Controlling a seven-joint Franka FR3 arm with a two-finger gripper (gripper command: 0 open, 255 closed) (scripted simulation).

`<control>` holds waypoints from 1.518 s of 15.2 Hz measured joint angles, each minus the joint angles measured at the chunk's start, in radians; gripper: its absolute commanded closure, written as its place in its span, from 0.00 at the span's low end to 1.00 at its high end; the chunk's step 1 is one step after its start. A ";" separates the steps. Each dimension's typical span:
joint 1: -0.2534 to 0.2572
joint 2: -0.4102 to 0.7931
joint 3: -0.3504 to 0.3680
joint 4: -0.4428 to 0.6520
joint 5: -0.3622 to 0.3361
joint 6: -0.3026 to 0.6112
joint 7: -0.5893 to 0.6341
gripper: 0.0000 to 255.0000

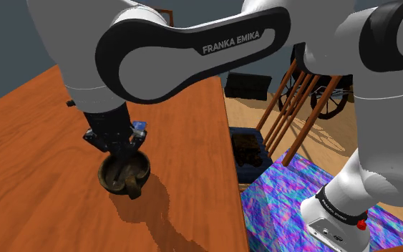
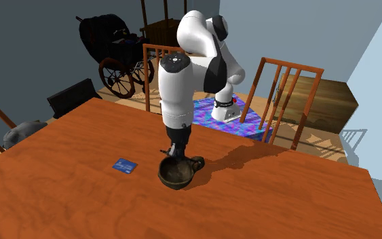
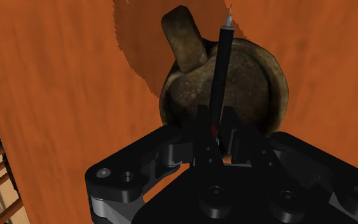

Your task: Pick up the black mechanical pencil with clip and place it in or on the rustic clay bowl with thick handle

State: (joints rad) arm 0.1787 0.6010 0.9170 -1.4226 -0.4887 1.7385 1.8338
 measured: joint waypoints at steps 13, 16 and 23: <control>0.000 0.004 -0.002 -0.010 -0.003 0.012 0.004 0.00; 0.016 -0.003 0.003 0.050 0.005 -0.047 -0.006 0.00; 0.037 -0.003 0.004 0.119 0.009 -0.109 -0.016 0.00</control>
State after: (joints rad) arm 0.2161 0.5980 0.9206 -1.3032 -0.4792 1.6292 1.8178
